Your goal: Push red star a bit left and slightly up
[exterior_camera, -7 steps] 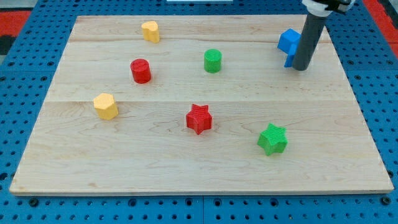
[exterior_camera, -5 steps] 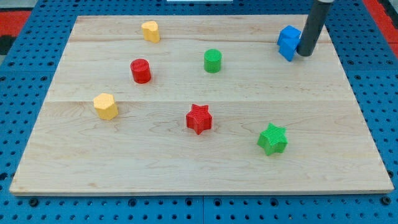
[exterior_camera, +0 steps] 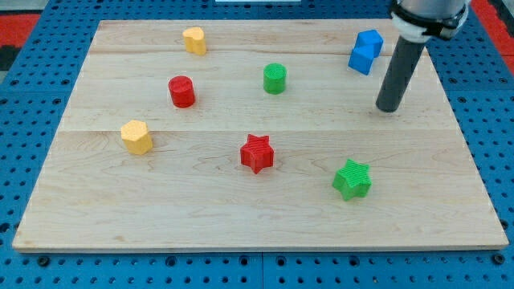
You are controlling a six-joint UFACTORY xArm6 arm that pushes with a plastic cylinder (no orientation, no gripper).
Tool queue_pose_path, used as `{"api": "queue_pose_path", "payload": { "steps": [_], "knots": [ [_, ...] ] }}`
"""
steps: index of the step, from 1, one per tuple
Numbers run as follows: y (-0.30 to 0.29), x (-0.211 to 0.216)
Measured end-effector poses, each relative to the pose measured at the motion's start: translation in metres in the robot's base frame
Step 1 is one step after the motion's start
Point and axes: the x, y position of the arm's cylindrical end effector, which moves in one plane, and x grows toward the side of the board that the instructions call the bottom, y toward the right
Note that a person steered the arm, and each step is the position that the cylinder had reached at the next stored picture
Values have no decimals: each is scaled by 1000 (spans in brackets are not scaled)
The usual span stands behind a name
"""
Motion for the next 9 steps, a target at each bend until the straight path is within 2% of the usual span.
{"api": "queue_pose_path", "payload": {
  "steps": [2,5,8,9],
  "knots": [
    [-23,18],
    [-110,94],
    [-210,89],
    [-221,79]
  ]
}}
